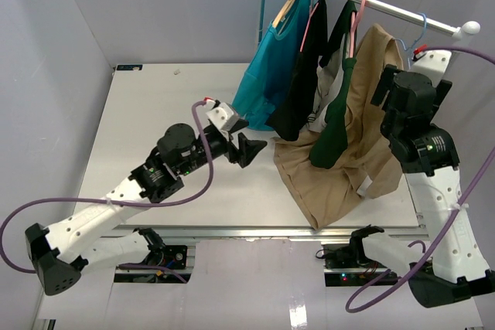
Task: Place the t-shirt on the hanger
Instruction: Place the hanger at the clothesline, then reset both arms
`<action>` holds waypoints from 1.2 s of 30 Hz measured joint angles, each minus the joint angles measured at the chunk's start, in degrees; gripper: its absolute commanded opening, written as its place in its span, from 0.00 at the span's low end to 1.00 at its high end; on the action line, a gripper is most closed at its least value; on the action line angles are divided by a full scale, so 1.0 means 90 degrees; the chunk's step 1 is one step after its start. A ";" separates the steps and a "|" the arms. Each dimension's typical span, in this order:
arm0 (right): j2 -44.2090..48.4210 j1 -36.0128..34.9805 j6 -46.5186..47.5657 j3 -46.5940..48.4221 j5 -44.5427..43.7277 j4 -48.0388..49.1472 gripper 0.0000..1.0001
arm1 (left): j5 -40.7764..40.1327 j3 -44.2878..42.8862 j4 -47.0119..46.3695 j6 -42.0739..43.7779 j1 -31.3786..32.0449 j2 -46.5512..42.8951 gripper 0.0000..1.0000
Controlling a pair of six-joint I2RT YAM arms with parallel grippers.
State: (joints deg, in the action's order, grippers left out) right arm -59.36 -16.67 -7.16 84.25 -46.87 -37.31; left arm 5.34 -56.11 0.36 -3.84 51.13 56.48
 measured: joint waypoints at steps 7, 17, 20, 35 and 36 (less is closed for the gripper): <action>0.0870 0.0000 -0.0337 -0.0477 0.0427 -0.0534 0.75 | -0.0105 0.0593 -0.0462 -0.0096 -0.0002 0.0591 0.83; 0.0964 0.0000 -0.0593 -0.0827 0.1346 -0.0720 0.58 | -0.0218 0.1990 -0.1331 -0.0266 -0.0001 0.0546 0.83; 0.0821 -0.0002 -0.0598 -0.0494 0.1734 -0.1004 0.57 | -0.0218 0.2277 -0.1608 -0.0331 -0.0002 0.0494 0.83; 0.0983 -0.0002 -0.0703 0.0945 0.3661 -0.1195 0.63 | -0.0630 0.2895 -0.1950 -0.0362 0.0406 0.0170 0.84; 0.0990 -0.0002 -0.0712 0.0676 0.3802 -0.1166 0.67 | -0.0668 0.3003 -0.2027 -0.0330 0.0429 0.0058 0.85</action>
State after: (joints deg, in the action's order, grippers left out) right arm -50.45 -16.69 -13.57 90.34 -12.65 -47.81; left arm -0.67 -29.09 -17.88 -6.81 55.00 57.01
